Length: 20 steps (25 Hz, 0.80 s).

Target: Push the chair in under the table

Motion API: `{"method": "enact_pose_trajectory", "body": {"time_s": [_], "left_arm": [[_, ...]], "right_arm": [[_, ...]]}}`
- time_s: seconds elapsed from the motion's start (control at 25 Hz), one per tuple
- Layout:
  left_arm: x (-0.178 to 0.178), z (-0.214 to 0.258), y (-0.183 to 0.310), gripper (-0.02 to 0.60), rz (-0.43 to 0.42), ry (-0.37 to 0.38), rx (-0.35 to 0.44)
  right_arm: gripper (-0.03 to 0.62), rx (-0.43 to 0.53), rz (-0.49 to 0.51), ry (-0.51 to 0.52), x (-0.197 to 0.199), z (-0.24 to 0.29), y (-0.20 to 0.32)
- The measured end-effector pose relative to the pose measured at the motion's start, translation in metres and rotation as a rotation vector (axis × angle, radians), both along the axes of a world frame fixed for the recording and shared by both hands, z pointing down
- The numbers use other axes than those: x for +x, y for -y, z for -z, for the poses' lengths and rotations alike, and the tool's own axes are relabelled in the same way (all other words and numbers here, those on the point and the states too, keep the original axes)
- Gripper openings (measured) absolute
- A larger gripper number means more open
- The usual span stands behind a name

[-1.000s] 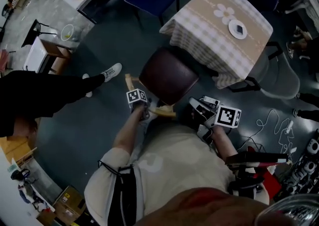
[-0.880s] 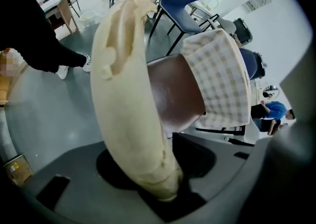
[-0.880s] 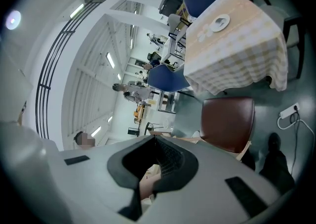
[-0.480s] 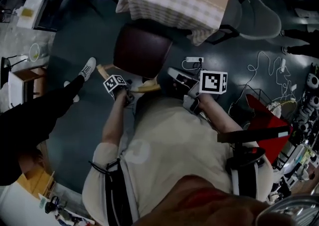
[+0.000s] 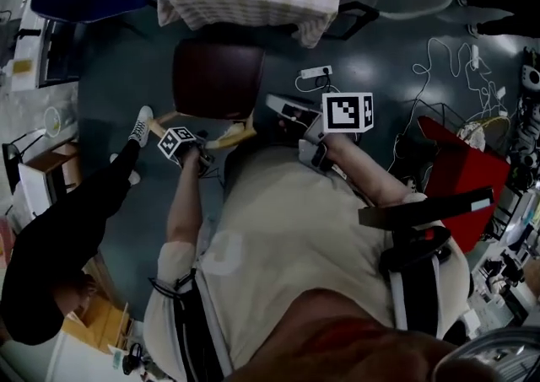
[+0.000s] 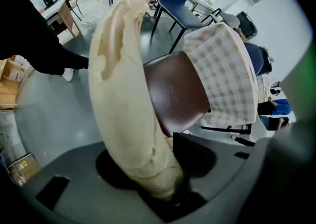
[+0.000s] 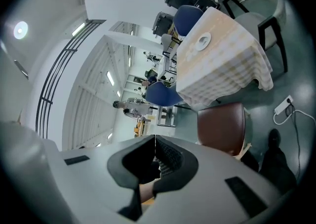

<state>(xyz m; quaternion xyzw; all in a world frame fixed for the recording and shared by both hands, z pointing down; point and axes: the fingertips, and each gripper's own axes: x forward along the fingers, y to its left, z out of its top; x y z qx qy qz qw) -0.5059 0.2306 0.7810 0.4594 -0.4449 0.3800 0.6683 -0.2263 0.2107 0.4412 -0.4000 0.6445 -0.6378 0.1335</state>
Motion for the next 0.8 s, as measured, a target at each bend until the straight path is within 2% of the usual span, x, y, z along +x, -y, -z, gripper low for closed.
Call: {"method": "enact_pose_trajectory", "body": {"time_s": [0.4,0.64,0.8], "left_arm": [[0.019,0.004,-0.007,0.212,0.026,0.004,-0.016],[0.017,0.009,-0.003,0.21,0.036,0.011,-0.02],[0.026,0.005,-0.008,0.212,0.056,-0.011,-0.024]], "right_arm": [[0.012,0.012,-0.052,0.021,0.033,0.001,-0.01],[0.012,0.012,-0.066,0.009,0.036,0.003,-0.013],[0.012,0.015,-0.051,0.006,0.036,0.001,-0.012]]}}
